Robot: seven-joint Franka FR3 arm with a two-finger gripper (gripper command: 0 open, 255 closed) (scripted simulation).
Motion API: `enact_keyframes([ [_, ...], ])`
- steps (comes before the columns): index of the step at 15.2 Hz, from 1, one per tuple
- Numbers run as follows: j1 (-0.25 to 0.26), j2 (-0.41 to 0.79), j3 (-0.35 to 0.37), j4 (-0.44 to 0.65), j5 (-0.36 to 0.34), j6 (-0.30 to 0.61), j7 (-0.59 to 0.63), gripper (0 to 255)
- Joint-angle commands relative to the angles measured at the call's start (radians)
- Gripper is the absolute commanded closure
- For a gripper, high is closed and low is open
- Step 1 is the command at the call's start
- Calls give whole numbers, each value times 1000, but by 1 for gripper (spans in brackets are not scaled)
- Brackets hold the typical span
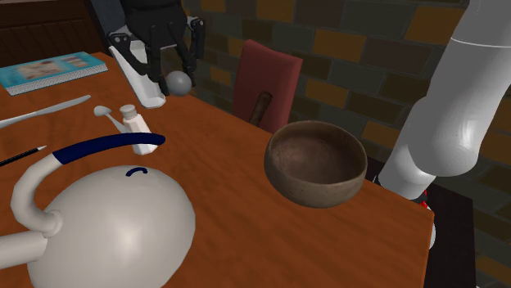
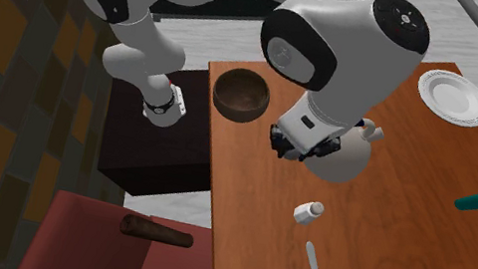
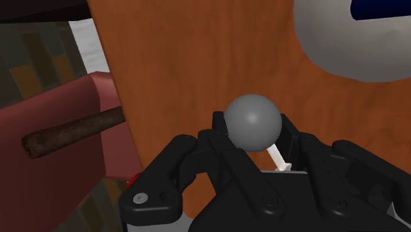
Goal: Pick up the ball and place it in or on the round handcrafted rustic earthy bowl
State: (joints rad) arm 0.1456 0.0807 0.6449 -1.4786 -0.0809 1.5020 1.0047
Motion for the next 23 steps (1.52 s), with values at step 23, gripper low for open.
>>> enact_keyframes([
  [23, 101, -776, -150, -572, 357, -115, -105, 255],
])
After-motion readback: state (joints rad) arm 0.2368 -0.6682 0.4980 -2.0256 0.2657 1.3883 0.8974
